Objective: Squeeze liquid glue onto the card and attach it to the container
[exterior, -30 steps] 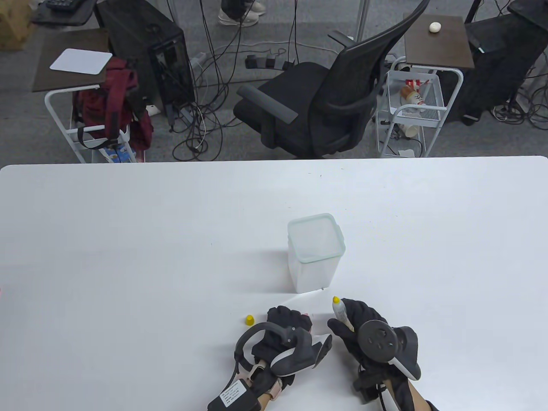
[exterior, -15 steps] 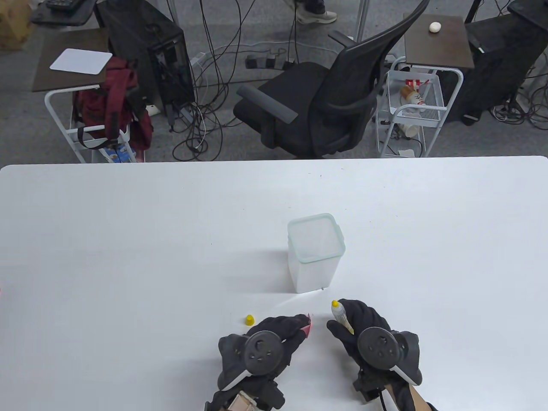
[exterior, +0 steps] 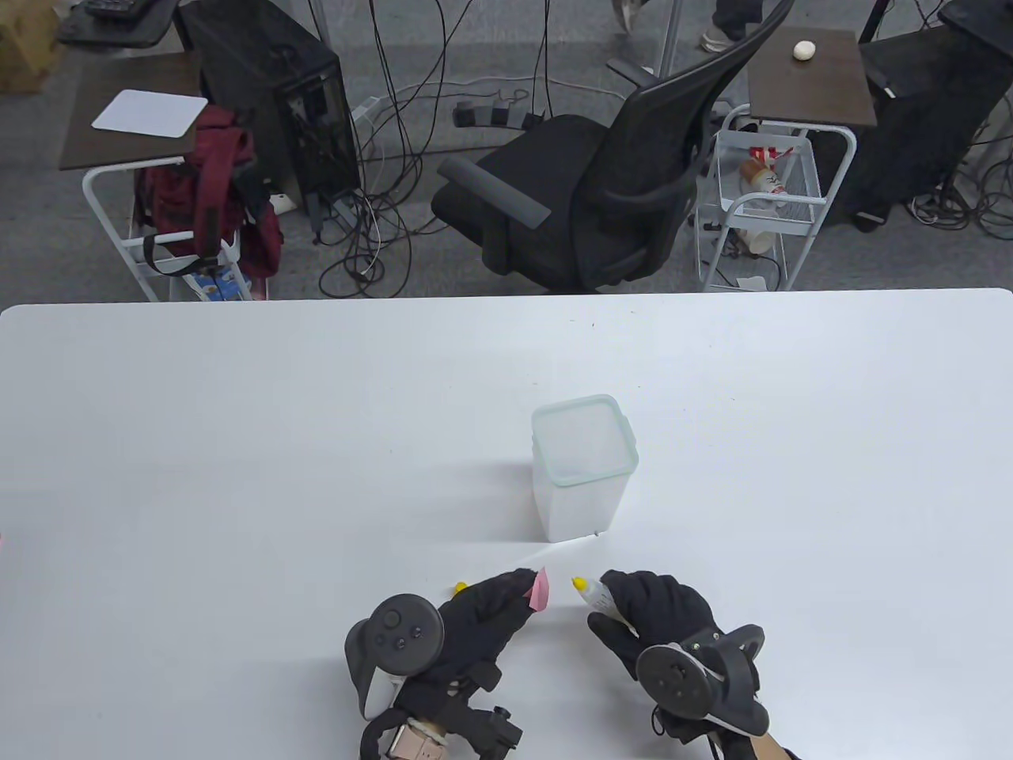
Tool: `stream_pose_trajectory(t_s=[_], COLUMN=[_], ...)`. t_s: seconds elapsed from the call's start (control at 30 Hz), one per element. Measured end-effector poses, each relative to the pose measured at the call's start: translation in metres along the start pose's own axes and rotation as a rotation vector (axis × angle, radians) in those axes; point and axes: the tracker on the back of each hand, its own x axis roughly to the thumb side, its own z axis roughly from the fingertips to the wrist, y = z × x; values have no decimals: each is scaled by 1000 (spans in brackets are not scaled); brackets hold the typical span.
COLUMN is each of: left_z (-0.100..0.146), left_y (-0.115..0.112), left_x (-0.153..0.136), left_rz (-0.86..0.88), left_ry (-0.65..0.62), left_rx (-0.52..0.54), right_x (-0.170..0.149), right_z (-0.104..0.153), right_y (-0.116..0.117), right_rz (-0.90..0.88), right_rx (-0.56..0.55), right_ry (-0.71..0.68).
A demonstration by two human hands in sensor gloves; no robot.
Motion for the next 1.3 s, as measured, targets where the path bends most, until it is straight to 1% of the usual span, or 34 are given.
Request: stream_pose_trajectory(t_s=[0.2, 0.43, 0.57, 1.13, 1.3], left_z=[-2, -3, -3, -3, -3], left_y=[0, -3, -4, -3, -3], left_x=[-6, -6, -6, -6, -7], left_rz=[49, 51, 58, 71, 70], left_ry=[28, 36, 41, 43, 47], left_rx=[-2, -12, -21, -30, -38], right_x=[4, 15, 18, 24, 30], right_z=[3, 8, 9, 8, 10], right_y=[-1, -6, -7, -7, -8], right_rz=[25, 106, 138, 172, 209], right_rx=[2, -46, -63, -54, -106], right_ry=[-66, -120, -129, -131, -157])
